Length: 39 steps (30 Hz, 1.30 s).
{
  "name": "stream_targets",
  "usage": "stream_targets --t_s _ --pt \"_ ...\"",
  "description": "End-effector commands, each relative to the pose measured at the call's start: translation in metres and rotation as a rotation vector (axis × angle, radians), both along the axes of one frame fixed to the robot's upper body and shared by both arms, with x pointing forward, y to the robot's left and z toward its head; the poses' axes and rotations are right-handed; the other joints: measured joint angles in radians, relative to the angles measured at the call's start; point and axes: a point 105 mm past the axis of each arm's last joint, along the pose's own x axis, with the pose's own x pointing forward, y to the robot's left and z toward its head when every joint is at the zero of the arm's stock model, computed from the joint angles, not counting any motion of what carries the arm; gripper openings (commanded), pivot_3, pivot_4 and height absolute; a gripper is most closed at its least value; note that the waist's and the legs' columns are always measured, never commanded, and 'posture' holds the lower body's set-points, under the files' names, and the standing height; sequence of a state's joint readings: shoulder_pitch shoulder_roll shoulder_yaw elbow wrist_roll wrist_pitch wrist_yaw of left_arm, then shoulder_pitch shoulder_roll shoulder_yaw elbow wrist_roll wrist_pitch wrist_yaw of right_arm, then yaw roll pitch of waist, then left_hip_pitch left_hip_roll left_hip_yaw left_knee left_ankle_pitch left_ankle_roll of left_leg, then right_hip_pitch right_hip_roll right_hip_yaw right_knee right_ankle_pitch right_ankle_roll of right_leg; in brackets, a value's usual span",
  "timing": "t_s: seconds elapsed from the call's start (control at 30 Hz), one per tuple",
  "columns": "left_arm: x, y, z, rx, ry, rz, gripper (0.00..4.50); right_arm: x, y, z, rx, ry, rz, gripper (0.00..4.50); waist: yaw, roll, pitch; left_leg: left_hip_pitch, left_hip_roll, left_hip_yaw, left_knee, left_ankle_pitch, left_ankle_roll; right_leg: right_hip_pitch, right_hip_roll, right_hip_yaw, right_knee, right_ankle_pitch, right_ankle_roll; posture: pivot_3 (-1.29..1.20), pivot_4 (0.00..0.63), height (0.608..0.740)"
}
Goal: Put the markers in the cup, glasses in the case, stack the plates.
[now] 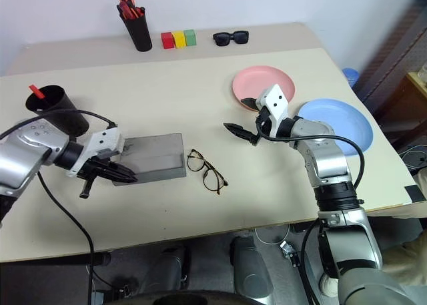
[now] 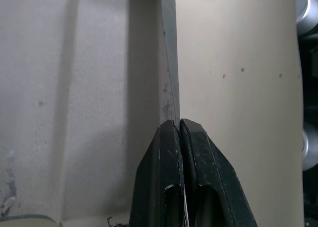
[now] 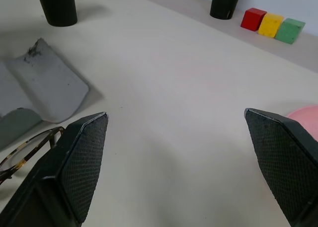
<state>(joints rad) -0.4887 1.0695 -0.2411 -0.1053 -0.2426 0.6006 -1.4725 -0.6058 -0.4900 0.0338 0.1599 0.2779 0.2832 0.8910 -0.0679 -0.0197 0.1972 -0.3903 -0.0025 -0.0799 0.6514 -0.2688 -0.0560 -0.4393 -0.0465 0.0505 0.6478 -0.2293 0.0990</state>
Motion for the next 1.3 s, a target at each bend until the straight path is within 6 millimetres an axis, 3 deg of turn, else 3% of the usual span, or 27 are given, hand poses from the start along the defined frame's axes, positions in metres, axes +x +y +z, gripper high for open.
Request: stream_targets --t_s 0.03,0.57,0.93,1.17,1.27,1.3 --pt "0.001 0.000 0.002 0.032 -0.056 -0.020 0.10 -0.001 0.000 0.014 0.008 -0.051 0.009 4.50 0.000 0.000 0.000 0.000 0.000 0.000 0.000 0.000 0.000 0.000 0.000 0.000 0.000 0.000 0.000 0.00 0.150 0.740" --pt "0.001 0.001 -0.011 0.044 -0.074 -0.081 0.10 -0.005 -0.004 0.013 -0.005 -0.045 0.008 4.50 0.001 0.000 0.000 0.000 0.000 0.000 0.000 0.000 0.000 0.000 0.000 0.000 0.000 0.000 0.000 0.00 0.150 0.740" --pt "0.009 -0.023 -0.006 0.013 -0.092 -0.159 0.10 -0.005 -0.006 0.012 -0.007 -0.041 -0.002 4.50 0.019 0.001 0.000 0.002 0.000 0.000 0.001 0.000 0.000 0.003 0.000 0.000 0.000 0.000 0.000 0.00 0.150 0.740" --pt "0.006 -0.022 -0.006 0.009 -0.071 -0.156 0.10 -0.010 -0.008 0.010 -0.007 -0.027 0.000 4.50 0.024 0.000 0.000 0.002 0.000 0.000 0.002 0.000 0.000 0.003 0.000 0.000 0.000 0.000 0.000 0.00 0.150 0.740" --pt "0.004 -0.020 -0.004 0.000 -0.062 -0.139 0.90 -0.012 -0.009 0.009 -0.011 -0.019 0.002 4.50 0.023 0.000 0.000 0.002 0.000 0.000 0.002 0.000 0.000 0.003 0.000 0.000 0.000 0.000 0.000 0.00 0.150 0.740" --pt "0.003 -0.020 -0.003 0.000 -0.066 -0.137 1.36 -0.012 -0.010 0.009 -0.013 -0.017 0.003 4.50 0.022 0.000 0.000 0.002 0.000 0.000 0.002 0.000 0.000 0.003 0.000 0.000 0.000 0.000 0.000 0.00 0.150 0.740"
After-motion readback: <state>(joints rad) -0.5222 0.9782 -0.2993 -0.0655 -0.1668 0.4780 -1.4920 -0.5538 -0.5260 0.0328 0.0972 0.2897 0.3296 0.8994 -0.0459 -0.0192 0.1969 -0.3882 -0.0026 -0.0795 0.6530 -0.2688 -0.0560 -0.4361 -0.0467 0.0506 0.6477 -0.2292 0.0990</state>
